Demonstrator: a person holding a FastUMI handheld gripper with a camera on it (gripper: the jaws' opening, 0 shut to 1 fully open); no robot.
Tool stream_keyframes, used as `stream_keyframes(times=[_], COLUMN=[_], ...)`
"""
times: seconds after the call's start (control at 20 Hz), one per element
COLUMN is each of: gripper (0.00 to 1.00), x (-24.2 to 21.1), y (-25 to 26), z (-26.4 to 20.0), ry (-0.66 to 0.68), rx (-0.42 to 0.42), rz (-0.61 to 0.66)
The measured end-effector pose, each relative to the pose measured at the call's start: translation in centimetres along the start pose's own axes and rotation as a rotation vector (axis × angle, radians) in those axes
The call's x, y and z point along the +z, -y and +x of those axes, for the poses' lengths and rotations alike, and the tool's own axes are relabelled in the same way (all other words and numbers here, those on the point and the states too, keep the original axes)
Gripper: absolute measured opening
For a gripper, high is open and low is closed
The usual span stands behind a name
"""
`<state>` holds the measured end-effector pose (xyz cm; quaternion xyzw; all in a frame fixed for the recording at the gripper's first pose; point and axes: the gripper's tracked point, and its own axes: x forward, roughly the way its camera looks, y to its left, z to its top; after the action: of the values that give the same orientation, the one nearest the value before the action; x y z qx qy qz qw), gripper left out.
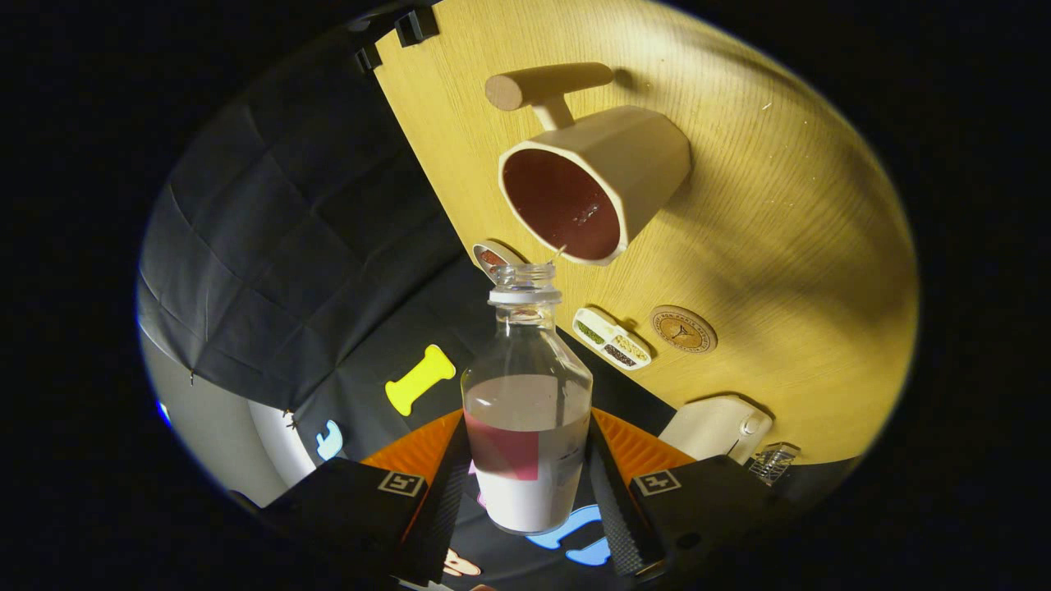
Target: Take the bottle from table, then pour the juice into the cup, finally place the bottle on the coaster
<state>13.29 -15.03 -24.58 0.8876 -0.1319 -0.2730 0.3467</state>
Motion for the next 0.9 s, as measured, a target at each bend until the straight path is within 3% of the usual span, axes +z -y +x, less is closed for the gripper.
stream_keyframes(times=[0.6, 0.9], gripper=[0.77, 0.77], x=[-0.5, -1.7], y=[-0.5, 0.6], z=[-0.2, -0.7], ry=[-0.012, -0.041], rx=[-0.010, -0.026], rz=[0.005, -0.059])
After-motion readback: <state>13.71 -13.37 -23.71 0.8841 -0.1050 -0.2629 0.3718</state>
